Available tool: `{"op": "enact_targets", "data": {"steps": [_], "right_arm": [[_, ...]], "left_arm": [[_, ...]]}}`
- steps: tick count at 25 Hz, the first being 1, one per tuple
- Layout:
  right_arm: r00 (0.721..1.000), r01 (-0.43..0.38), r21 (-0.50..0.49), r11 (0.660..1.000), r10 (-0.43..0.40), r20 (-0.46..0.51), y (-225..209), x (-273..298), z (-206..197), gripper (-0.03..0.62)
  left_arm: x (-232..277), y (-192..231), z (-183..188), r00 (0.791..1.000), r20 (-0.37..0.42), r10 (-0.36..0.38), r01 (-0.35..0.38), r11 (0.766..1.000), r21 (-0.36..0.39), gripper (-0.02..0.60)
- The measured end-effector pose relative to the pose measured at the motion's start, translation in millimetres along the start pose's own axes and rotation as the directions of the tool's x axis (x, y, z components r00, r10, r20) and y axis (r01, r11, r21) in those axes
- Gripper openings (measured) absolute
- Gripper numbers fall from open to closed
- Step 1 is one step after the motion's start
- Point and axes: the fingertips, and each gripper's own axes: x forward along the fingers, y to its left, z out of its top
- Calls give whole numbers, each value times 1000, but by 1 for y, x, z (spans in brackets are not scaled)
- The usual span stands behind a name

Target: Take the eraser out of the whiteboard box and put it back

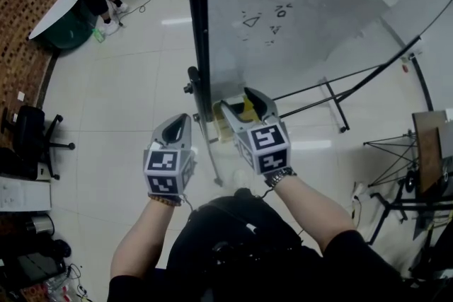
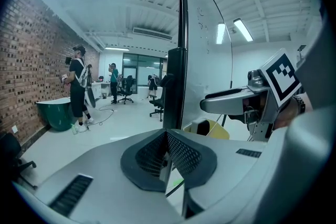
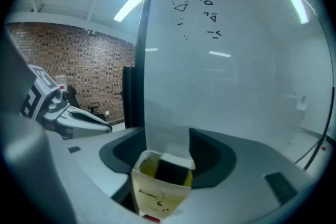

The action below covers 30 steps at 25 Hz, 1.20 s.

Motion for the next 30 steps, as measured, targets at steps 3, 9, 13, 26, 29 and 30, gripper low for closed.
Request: {"op": "enact_targets", "data": {"steps": [3,9,13,26,29,30], "right_arm": [[1000,5,0,1000,-5,6,1,-3,2,301],[1000,26,8,1000,-26,14,3,-14,3,301],[999,47,15,999,-47,18,5,-25,3,301],[996,83,22,996,-84,36,12,-61,6,299],[996,82,24,996,-83,38,13,-71,4,299],[996,82,25,996,-83,38,13,-74,3,299]], "left_arm": [[-2,-2,1,1000,3,-7,7,1000,4,2],[-9,-6,0,1000,7,-25,25,1000,15,2],[-15,-12,-1,999,10,-43,42,999,26,2],[-36,-32,2,997,25,-76,75,996,49,2],[-40,-39,0,997,24,-75,74,996,51,2],[-41,-42,0,997,22,-75,73,996,52,2]]}}
